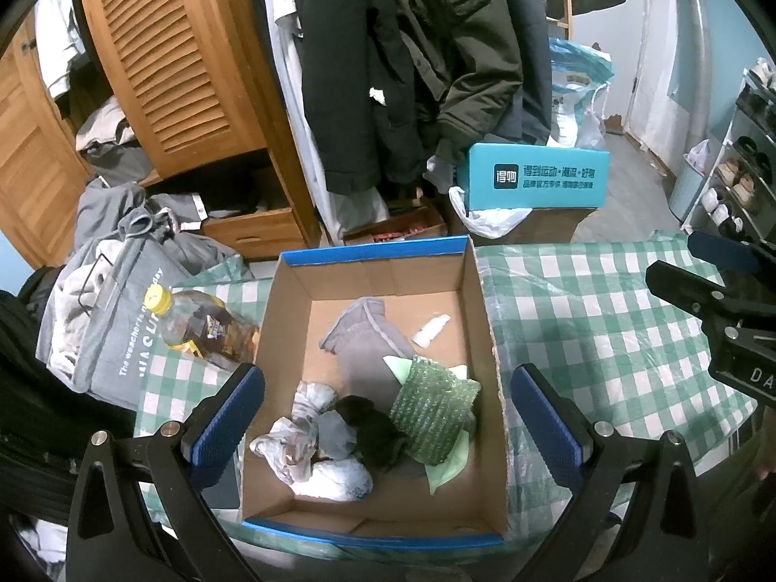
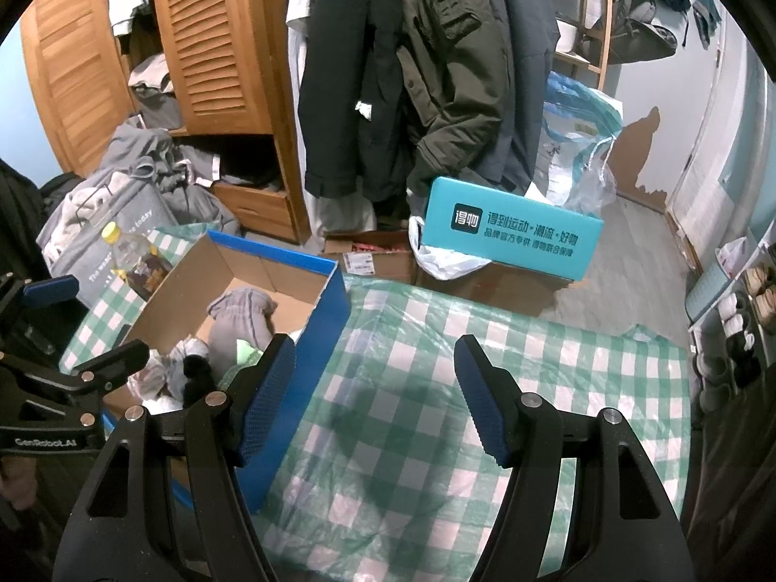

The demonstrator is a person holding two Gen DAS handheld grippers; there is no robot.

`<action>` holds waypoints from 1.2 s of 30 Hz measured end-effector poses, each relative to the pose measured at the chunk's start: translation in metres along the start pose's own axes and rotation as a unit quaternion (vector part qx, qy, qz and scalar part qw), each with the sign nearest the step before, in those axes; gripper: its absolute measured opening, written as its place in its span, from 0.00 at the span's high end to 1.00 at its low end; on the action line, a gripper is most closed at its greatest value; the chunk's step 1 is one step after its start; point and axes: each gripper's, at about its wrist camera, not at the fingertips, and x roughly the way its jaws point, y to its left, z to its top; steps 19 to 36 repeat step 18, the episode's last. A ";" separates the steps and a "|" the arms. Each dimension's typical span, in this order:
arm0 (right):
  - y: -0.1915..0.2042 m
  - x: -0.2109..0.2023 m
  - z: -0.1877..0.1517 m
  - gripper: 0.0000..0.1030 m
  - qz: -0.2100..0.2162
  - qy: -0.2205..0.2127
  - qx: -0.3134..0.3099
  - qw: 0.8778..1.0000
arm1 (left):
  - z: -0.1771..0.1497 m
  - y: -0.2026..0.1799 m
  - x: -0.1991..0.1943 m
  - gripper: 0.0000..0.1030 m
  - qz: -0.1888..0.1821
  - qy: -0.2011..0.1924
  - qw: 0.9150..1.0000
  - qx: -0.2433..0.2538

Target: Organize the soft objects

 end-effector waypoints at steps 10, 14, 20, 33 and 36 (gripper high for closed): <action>0.000 0.000 0.000 0.35 0.000 -0.001 0.000 1.000 | 0.001 -0.003 -0.005 0.00 -0.001 -0.004 1.000 0.003; -0.001 0.000 0.000 0.35 0.000 0.000 0.001 1.000 | 0.002 -0.003 -0.005 0.00 -0.001 -0.005 1.000 0.002; 0.000 0.000 0.000 0.35 0.000 0.000 0.000 1.000 | 0.002 -0.003 -0.005 0.01 0.000 -0.002 1.000 0.003; 0.000 0.000 0.000 0.35 0.000 0.000 0.000 1.000 | 0.002 -0.003 -0.005 0.01 0.000 -0.002 1.000 0.003; 0.000 0.000 0.000 0.35 0.000 0.000 0.000 1.000 | 0.002 -0.003 -0.005 0.01 0.000 -0.002 1.000 0.003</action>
